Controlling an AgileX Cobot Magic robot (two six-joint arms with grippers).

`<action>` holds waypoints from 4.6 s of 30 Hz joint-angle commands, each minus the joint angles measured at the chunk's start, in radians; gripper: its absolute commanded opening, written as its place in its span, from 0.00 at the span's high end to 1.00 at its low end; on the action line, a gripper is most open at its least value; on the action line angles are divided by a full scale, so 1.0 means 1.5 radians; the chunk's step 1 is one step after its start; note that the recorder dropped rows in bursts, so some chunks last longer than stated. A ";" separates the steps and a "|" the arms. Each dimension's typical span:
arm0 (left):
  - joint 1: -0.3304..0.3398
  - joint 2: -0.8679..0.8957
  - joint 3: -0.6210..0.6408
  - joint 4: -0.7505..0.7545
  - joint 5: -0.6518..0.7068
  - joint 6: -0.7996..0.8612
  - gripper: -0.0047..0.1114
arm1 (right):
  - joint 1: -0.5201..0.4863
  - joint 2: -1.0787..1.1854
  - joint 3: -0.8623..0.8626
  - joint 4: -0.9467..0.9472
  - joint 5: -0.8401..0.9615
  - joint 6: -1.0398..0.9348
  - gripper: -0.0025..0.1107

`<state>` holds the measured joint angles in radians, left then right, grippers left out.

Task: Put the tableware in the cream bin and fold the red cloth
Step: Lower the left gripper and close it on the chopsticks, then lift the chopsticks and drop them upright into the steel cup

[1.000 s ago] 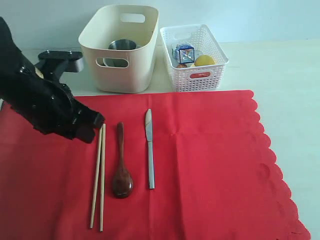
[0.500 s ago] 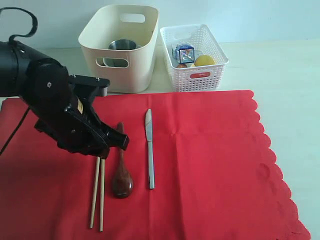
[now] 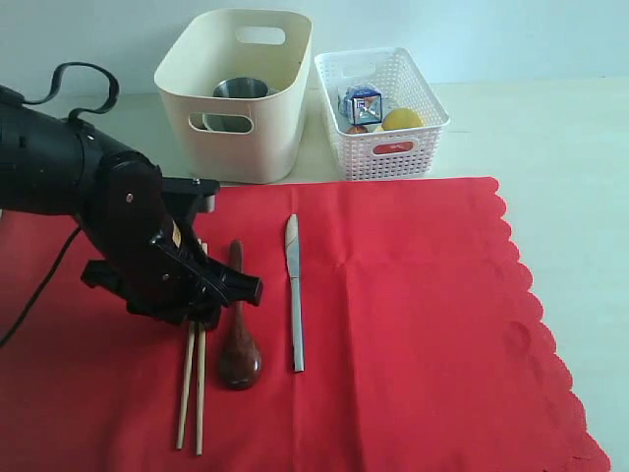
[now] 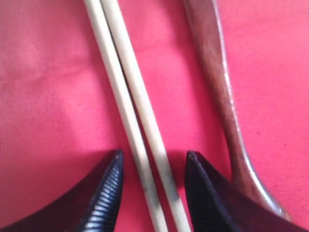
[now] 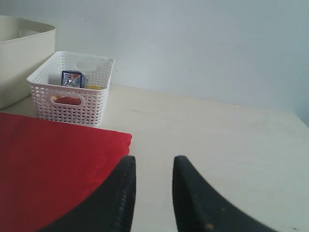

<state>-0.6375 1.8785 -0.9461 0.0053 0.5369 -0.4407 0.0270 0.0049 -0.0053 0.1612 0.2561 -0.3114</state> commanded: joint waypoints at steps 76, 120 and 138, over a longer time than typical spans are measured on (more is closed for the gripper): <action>0.193 0.024 -0.568 0.067 -0.042 0.169 0.96 | -0.002 -0.003 0.004 -0.015 0.003 0.001 0.74; 0.193 0.244 -0.728 0.041 -0.140 0.155 0.54 | -0.002 -0.003 0.004 -0.014 0.002 0.001 0.74; 0.193 0.064 -0.728 0.112 0.321 0.204 0.54 | -0.002 -0.003 0.004 -0.013 0.001 0.001 0.74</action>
<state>-0.3497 1.9988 -2.0305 0.1684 0.9280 -0.1400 0.0270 0.0049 -0.0053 0.1441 0.2645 -0.3114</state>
